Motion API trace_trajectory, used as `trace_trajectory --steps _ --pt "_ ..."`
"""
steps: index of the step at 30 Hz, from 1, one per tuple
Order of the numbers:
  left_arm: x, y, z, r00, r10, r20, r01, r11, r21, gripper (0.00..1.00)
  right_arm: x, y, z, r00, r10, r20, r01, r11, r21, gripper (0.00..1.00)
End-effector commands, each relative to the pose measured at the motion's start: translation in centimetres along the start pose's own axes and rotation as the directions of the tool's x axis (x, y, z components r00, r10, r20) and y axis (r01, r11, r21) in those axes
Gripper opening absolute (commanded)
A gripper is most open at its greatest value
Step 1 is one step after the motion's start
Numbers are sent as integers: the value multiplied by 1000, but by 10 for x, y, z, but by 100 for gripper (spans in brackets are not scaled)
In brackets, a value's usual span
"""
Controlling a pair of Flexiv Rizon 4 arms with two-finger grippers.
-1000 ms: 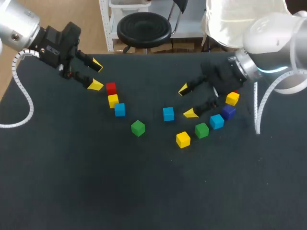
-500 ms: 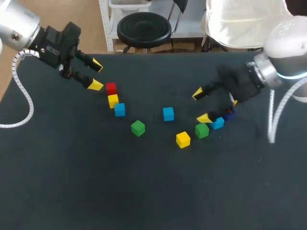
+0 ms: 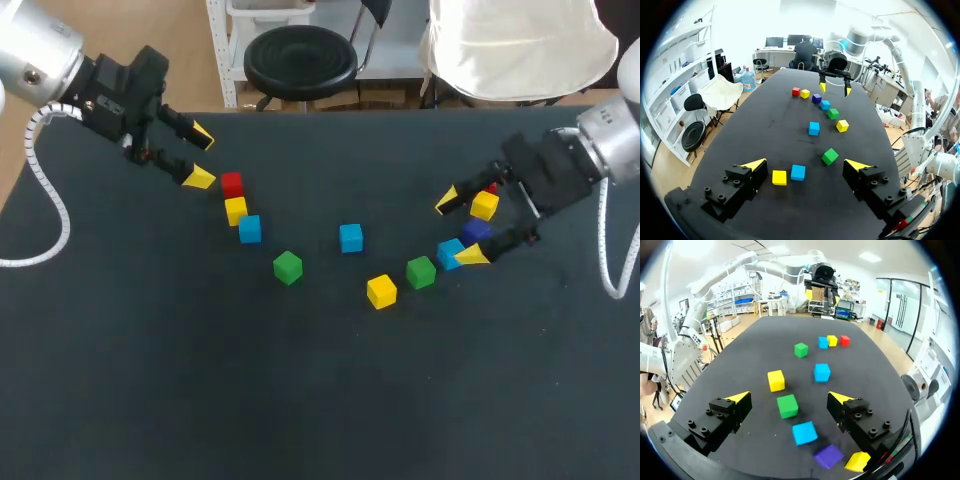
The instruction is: Place the blue cubes, place green cubes on the blue cubes, place the yellow cubes on the green cubes, then place the red cubes on the yellow cubes, and place purple cube on the red cubes.
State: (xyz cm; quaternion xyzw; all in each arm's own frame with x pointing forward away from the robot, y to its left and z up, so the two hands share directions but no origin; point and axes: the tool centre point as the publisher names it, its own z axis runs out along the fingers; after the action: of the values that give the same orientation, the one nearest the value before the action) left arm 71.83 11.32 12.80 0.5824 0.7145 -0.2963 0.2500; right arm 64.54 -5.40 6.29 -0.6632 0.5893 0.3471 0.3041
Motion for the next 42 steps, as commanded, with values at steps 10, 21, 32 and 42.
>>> trace_trajectory --steps 10,21,32,42 --pt "1 -1 0 1000 2 3 -2 1000 -2 100 -41 -28 54 999 -6 -36 6 1000 6 100" --pt "1 -1 0 1000 2 3 -2 1000 -2 100 -36 -59 92 1000 1 -1 -1 999 -42 100" --pt "1 -1 0 1000 2 3 -2 1000 -2 100 -27 -72 112 999 49 16 -48 997 -59 100" --pt "1 -1 0 1000 2 3 -2 1000 -2 100 -15 -71 125 996 89 -3 -89 994 -56 100"
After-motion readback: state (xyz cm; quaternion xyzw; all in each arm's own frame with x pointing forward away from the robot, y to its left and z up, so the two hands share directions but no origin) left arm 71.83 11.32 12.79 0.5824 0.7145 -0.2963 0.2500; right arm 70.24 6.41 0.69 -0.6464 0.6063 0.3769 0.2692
